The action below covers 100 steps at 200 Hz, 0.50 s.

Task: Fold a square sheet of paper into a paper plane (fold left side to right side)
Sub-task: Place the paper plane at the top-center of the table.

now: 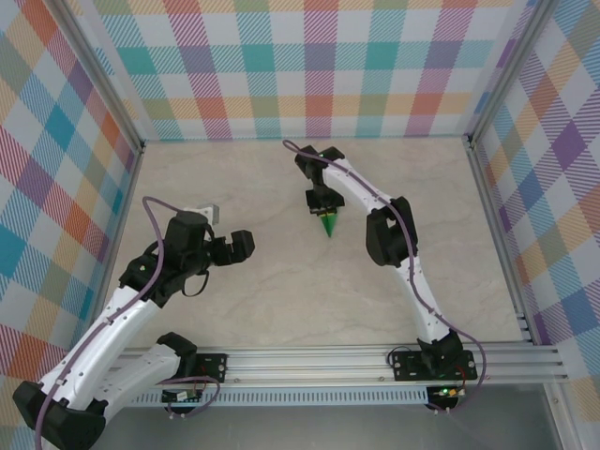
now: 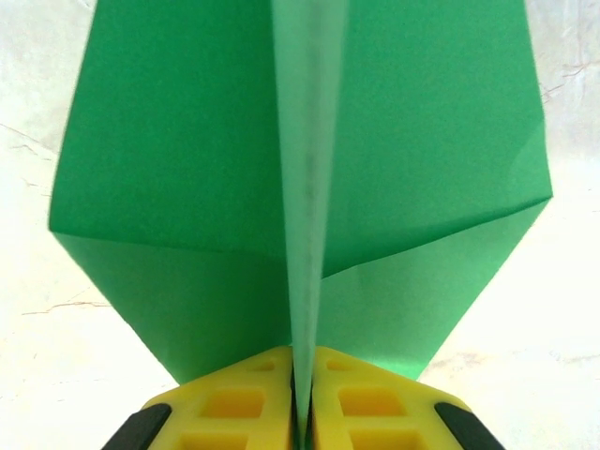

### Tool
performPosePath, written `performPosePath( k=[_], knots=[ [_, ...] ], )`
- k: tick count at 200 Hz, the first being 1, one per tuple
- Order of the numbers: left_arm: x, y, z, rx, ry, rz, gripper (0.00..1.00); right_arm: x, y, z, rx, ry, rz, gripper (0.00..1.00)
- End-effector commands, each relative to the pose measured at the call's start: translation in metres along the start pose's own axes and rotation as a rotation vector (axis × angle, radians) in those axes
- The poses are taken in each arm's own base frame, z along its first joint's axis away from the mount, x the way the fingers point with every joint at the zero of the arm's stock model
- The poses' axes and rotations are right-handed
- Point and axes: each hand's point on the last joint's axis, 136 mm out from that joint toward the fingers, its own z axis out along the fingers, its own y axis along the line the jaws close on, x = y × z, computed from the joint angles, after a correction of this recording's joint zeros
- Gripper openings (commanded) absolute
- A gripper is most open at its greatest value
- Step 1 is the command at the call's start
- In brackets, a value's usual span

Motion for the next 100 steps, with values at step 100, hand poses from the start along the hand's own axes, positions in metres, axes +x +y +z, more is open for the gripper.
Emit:
performPosePath(
  k=[100],
  knots=[
    [0.004, -0.003, 0.002, 0.010, 0.022, 0.019, 1.00, 0.004, -0.007, -0.041, 0.025, -0.045, -0.026, 0.40]
  ],
)
